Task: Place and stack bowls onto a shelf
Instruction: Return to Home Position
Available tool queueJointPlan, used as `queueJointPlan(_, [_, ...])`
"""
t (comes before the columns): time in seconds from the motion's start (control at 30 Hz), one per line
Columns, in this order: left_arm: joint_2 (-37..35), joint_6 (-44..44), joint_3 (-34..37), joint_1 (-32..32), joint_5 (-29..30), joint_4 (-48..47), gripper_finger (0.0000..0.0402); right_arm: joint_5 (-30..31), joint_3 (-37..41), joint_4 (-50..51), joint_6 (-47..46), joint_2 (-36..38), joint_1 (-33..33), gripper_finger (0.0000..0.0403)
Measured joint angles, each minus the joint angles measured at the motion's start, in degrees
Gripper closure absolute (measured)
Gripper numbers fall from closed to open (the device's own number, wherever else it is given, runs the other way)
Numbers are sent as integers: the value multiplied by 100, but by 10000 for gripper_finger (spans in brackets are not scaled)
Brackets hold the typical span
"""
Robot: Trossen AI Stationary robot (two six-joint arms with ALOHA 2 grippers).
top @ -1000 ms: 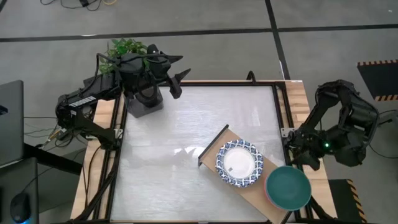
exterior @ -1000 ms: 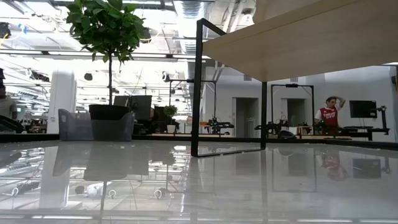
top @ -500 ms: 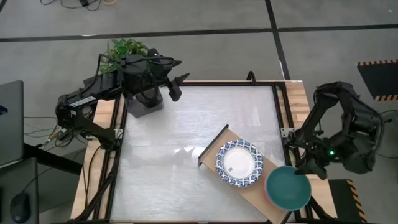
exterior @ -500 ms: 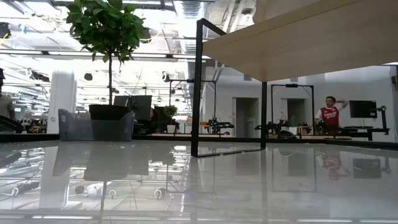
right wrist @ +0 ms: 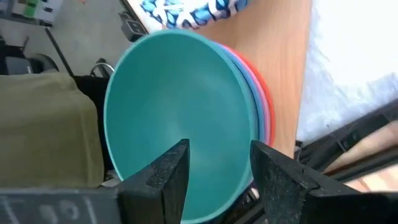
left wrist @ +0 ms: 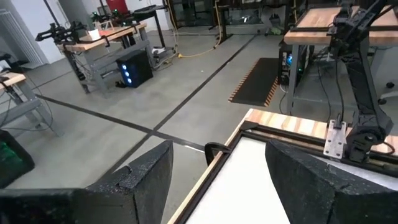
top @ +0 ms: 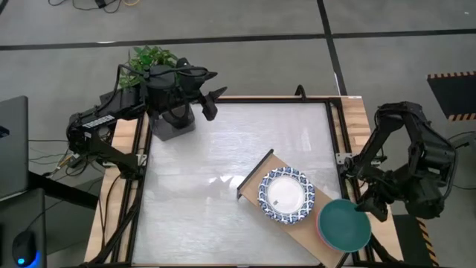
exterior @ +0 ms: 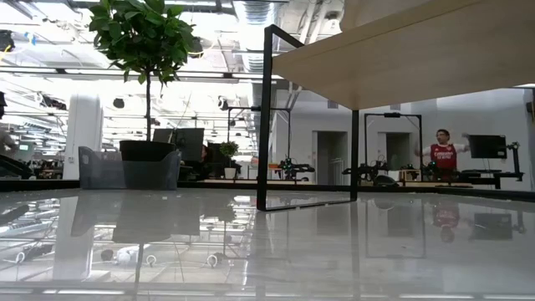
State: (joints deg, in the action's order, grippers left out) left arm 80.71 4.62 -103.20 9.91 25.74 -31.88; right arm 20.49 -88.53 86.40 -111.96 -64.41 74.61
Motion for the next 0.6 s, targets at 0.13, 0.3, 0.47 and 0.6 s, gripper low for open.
queueJointPlan(0.13, [0, -47, 0, 0, 1, 155, 159, 617, -6, -10, 397, 127, 2, 210])
queueJointPlan(0.3, [-2, -83, -4, -9, 2, 725, 159, 2246, -309, -3, 1774, 484, -136, 210])
queueJointPlan(0.47, [-2, 263, -4, -24, 59, 863, 159, 3825, -710, -308, 2925, 795, -409, 210])
queueJointPlan(0.6, [-4, 689, -4, 2, 381, 358, 159, 3681, -846, -413, 4108, 1020, -502, 210])
